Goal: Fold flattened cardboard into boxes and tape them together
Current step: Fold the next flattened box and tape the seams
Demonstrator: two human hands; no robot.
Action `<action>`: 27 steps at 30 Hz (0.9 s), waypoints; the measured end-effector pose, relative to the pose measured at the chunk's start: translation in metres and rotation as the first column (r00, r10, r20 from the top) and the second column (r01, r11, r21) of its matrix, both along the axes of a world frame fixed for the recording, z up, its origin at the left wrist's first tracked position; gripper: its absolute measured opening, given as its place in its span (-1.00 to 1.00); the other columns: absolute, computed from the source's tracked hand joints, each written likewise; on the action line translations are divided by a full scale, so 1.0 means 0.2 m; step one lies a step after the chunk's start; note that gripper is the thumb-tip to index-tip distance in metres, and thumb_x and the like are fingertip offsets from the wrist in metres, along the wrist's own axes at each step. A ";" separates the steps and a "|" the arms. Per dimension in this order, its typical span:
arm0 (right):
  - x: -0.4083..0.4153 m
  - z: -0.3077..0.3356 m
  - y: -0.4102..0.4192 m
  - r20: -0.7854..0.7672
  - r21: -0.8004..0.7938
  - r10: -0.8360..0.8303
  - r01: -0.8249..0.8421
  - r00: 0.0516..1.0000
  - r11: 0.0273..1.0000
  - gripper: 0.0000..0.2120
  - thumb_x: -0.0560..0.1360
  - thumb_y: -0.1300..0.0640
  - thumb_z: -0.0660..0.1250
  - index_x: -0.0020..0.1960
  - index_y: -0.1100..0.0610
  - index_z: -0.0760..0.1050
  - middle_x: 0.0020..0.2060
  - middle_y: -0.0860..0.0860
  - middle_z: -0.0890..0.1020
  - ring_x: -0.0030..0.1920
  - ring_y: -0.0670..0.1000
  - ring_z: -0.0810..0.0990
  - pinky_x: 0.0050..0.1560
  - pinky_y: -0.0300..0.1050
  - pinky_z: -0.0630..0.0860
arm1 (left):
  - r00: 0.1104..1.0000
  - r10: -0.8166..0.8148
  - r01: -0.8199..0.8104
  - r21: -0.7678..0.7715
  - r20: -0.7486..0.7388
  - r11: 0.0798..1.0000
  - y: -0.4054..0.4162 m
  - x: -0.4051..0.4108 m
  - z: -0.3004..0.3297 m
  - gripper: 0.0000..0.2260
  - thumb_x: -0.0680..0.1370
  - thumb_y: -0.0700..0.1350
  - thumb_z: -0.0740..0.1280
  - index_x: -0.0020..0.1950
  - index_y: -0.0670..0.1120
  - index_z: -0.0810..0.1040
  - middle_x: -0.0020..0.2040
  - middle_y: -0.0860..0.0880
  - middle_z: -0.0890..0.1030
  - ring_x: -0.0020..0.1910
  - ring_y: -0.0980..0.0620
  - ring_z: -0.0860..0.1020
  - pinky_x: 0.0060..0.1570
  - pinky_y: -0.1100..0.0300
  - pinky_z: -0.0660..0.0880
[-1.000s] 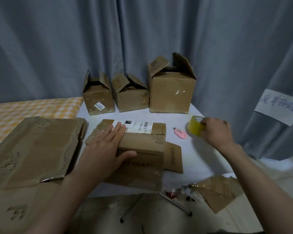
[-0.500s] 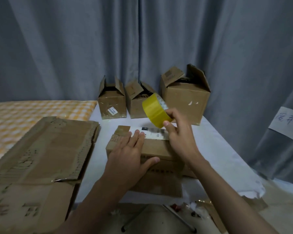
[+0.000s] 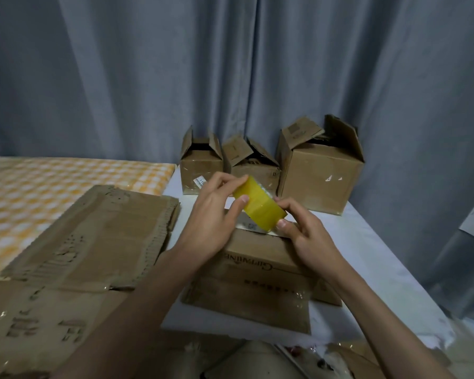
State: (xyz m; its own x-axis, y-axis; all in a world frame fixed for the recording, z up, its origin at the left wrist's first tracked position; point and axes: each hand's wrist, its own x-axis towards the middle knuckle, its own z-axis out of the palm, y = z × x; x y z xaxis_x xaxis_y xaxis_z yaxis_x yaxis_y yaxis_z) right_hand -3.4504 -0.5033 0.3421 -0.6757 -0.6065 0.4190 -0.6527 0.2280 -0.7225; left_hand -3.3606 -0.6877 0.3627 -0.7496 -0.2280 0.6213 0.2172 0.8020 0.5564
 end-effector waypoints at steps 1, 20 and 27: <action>0.00 0.00 0.00 0.001 0.001 0.002 -0.002 1.000 1.000 -0.77 0.60 0.35 0.24 0.13 0.06 0.49 0.32 -0.07 0.54 0.37 -0.08 0.45 0.23 -0.29 0.36 | 1.000 0.019 -0.020 -0.030 -0.015 0.999 0.00 0.00 0.00 -0.65 0.63 -0.06 0.27 0.41 -0.07 0.49 0.18 0.04 0.46 0.20 0.11 0.41 0.18 0.25 0.37; 0.03 0.01 -0.01 0.018 -0.007 0.056 -0.056 0.998 0.998 -0.64 0.61 0.33 0.25 0.08 -0.16 0.45 0.30 -0.04 0.52 0.42 -0.05 0.40 0.35 0.20 0.41 | 0.975 -0.075 0.029 -0.212 -0.209 0.977 0.05 0.05 0.04 -0.82 0.47 -0.20 0.49 0.07 -0.15 0.68 -0.03 -0.03 0.58 -0.02 0.05 0.56 -0.02 0.09 0.54; 0.03 0.01 -0.01 -0.021 0.057 0.033 -0.031 0.999 0.998 -0.74 0.61 0.28 0.28 0.16 -0.04 0.50 0.33 -0.07 0.50 0.43 -0.05 0.38 0.37 0.26 0.35 | 0.981 -0.043 0.019 -0.128 -0.191 0.992 0.06 0.04 0.04 -0.92 0.49 -0.18 0.47 -0.03 -0.12 0.65 -0.05 0.03 0.56 -0.06 0.11 0.53 -0.05 0.12 0.53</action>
